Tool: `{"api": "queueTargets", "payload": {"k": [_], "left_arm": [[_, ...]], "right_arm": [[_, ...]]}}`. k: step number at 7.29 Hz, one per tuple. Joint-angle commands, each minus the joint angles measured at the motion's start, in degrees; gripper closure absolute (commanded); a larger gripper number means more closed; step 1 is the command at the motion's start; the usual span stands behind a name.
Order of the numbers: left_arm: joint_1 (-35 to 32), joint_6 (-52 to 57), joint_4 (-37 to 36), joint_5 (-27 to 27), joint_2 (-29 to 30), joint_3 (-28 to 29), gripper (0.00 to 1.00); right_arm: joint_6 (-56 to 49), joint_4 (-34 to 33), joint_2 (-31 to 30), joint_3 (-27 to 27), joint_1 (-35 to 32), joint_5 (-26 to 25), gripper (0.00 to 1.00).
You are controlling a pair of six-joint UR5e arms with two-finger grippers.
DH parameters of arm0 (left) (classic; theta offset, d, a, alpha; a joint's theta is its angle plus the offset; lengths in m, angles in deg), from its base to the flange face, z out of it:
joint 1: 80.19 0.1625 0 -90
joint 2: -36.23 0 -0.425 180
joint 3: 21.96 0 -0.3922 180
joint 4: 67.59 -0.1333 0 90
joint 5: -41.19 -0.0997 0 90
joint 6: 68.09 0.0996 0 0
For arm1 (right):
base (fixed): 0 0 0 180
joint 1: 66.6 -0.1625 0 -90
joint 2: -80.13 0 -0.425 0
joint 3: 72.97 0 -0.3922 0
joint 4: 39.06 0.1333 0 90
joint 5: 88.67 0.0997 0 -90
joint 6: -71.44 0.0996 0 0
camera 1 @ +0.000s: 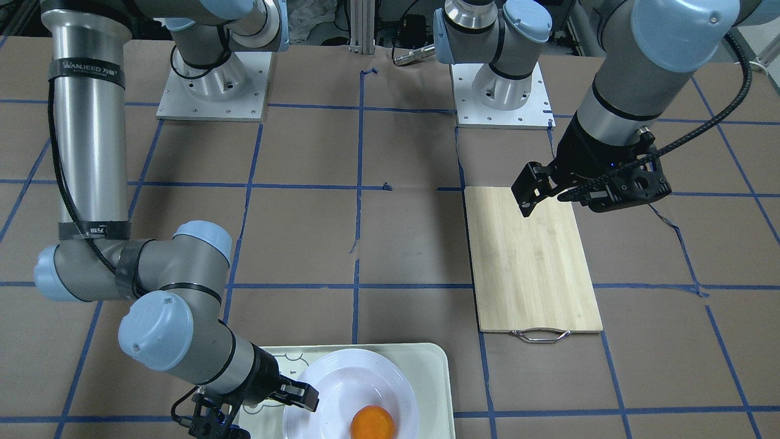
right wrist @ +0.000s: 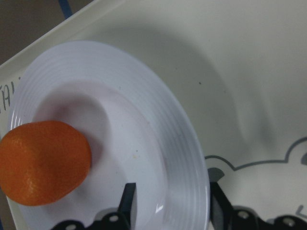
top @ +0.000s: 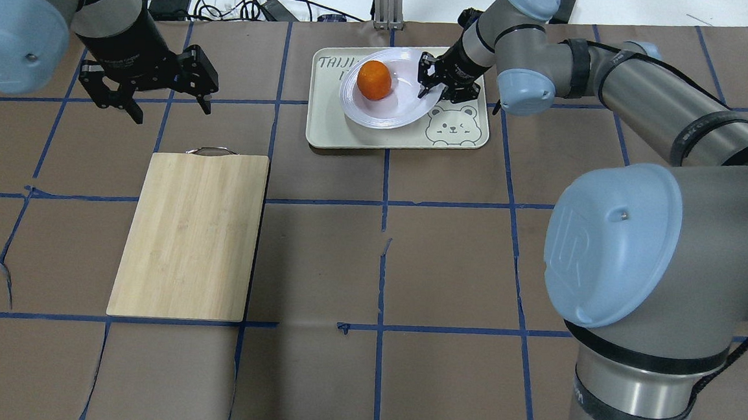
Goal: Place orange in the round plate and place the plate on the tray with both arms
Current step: 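Open the right gripper and raise it away from the plate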
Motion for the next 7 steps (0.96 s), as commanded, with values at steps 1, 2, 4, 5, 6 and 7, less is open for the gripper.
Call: {"api": "queueTargets", "payload": {"k": [1, 2, 4, 5, 6, 7], "left_arm": [[0.0, 0.0, -0.1, 0.0, 0.0, 0.0, 0.00], [0.0, 0.0, -0.1, 0.0, 0.0, 0.0, 0.00], [0.0, 0.0, -0.1, 0.0, 0.0, 0.0, 0.00], [0.1, 0.0, -0.1, -0.2, 0.0, 0.1, 0.00], [0.1, 0.0, -0.1, -0.3, 0.0, 0.0, 0.00], [0.1, 0.0, -0.1, -0.1, 0.0, 0.1, 0.00]], "right_arm": [[-8.3, 4.5, -6.2, 0.9, 0.3, -13.1, 0.00], [-12.1, 12.2, -10.0, 0.9, 0.4, -19.1, 0.00], [-12.5, 23.9, -19.6, 1.0, -0.2, -19.5, 0.00], [-13.4, 30.1, -23.9, 1.5, -0.3, -20.0, 0.00], [-15.7, 35.7, -29.1, 3.3, -0.3, -21.1, 0.00], [-19.2, 36.0, -33.8, 7.0, -0.2, -21.8, 0.00]]}}
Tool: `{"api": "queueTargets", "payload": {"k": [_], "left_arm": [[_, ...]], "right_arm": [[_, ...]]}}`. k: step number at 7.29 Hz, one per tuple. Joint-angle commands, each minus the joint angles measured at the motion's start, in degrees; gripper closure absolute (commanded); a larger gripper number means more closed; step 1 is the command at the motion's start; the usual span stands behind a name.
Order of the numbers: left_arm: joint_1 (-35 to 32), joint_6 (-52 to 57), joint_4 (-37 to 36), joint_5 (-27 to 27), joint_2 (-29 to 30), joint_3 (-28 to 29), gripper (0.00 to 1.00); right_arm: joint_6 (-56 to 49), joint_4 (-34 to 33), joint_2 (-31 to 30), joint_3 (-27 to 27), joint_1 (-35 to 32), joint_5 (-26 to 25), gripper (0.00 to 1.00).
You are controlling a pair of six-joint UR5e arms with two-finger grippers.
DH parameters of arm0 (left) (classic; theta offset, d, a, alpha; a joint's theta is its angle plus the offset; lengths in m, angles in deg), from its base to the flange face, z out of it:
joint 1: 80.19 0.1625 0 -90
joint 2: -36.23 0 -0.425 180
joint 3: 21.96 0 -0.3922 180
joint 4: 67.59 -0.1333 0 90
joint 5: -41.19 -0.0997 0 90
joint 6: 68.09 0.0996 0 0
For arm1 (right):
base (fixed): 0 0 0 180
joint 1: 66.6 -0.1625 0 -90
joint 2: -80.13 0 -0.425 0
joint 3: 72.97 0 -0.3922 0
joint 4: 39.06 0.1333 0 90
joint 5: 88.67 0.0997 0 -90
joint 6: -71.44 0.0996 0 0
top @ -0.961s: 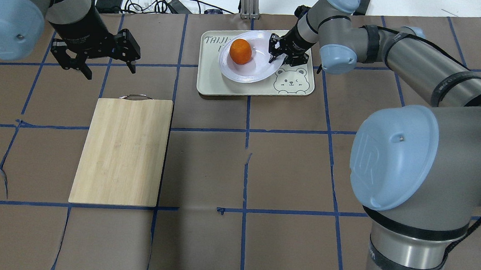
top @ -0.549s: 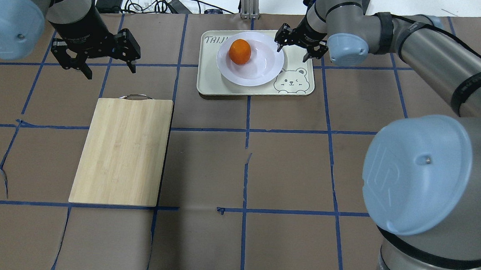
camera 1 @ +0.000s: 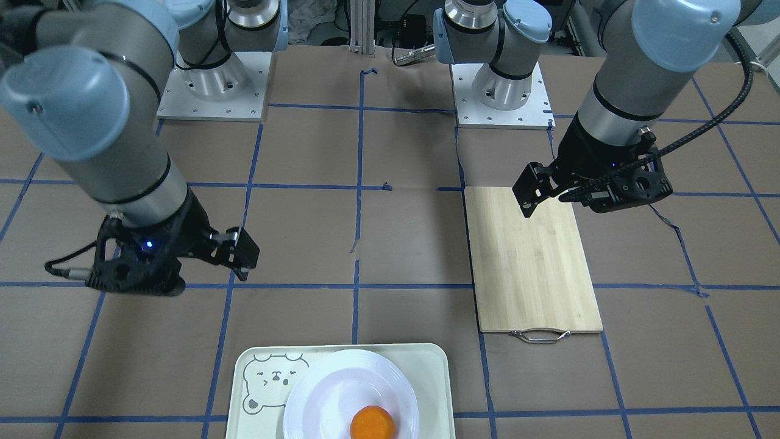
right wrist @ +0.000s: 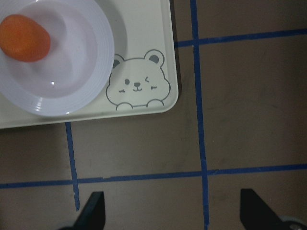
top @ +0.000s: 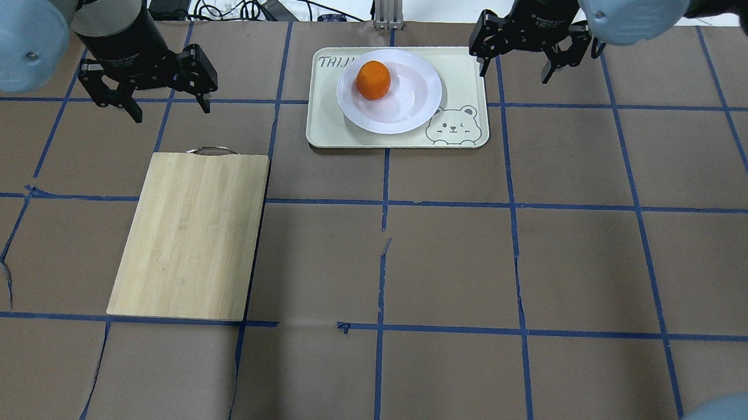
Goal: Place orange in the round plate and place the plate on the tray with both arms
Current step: 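Open the right gripper and raise it away from the plate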
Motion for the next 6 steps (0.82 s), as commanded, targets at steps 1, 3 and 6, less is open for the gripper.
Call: {"api": "queueTargets", "payload": {"k": [1, 3, 6], "left_arm": [[-0.1, 0.0, -0.1, 0.2, 0.0, 0.0, 0.00], [-0.2, 0.0, -0.2, 0.2, -0.3, 0.5, 0.00], [-0.2, 0.0, -0.4, 0.4, -0.7, 0.1, 0.00]], "right_arm": [[-5.0, 3.2, -9.5, 5.5, 0.4, -1.0, 0.00], [-5.8, 5.6, -12.5, 5.6, 0.6, -1.3, 0.00], [-6.7, 7.3, -13.3, 5.6, 0.4, -1.2, 0.00]]}}
